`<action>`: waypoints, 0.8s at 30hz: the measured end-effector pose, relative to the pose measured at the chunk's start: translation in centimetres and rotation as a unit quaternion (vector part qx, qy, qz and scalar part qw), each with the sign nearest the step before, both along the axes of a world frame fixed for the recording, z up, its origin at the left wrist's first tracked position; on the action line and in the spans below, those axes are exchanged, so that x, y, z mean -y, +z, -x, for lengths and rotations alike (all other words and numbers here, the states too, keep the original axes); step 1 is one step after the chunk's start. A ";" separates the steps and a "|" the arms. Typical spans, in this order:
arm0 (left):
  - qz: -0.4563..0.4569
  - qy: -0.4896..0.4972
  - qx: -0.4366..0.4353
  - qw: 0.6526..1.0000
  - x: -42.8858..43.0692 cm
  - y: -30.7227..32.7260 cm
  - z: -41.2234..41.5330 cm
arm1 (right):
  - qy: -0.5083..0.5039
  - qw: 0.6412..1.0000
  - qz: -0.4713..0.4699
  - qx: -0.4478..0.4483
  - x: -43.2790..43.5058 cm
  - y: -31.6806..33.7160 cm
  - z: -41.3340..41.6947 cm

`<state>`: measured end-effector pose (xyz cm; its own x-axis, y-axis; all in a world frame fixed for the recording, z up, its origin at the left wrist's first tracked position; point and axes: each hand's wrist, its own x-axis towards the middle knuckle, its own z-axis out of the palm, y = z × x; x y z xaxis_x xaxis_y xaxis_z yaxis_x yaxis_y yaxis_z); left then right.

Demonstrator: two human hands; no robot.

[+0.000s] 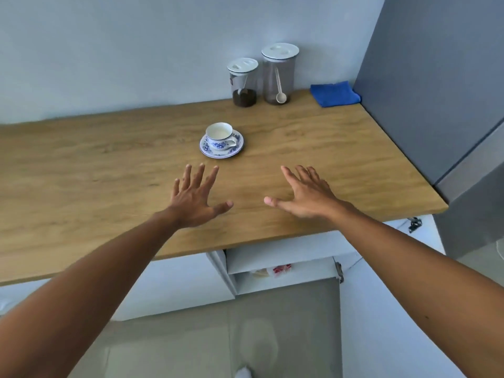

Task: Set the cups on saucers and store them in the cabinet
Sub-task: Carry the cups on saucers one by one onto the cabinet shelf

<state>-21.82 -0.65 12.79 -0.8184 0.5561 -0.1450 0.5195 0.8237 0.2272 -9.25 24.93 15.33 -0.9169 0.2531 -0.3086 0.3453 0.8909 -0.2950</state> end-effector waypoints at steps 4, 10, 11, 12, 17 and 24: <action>-0.007 0.031 0.015 0.999 -0.3 -0.5 5.4 | 0.003 1.000 0.016 -0.006 -0.5 -0.8 6.7; -0.043 0.089 0.043 0.994 -2.1 -1.5 11.6 | 0.038 0.999 0.012 -0.013 -2.5 -1.9 16.1; -0.042 0.098 0.040 0.994 -2.3 -1.7 12.4 | 0.045 0.999 0.018 -0.013 -2.7 -2.2 17.4; -0.041 0.110 0.036 0.992 -2.7 -1.9 13.3 | 0.056 0.998 0.028 -0.013 -2.9 -2.5 18.9; -0.061 0.160 0.095 0.981 -4.1 -2.5 17.0 | 0.100 0.993 0.071 0.002 -3.7 -3.5 24.3; -0.131 0.128 0.132 0.974 -4.1 -3.3 19.4 | 0.167 0.973 0.161 -0.021 -5.1 -4.4 28.3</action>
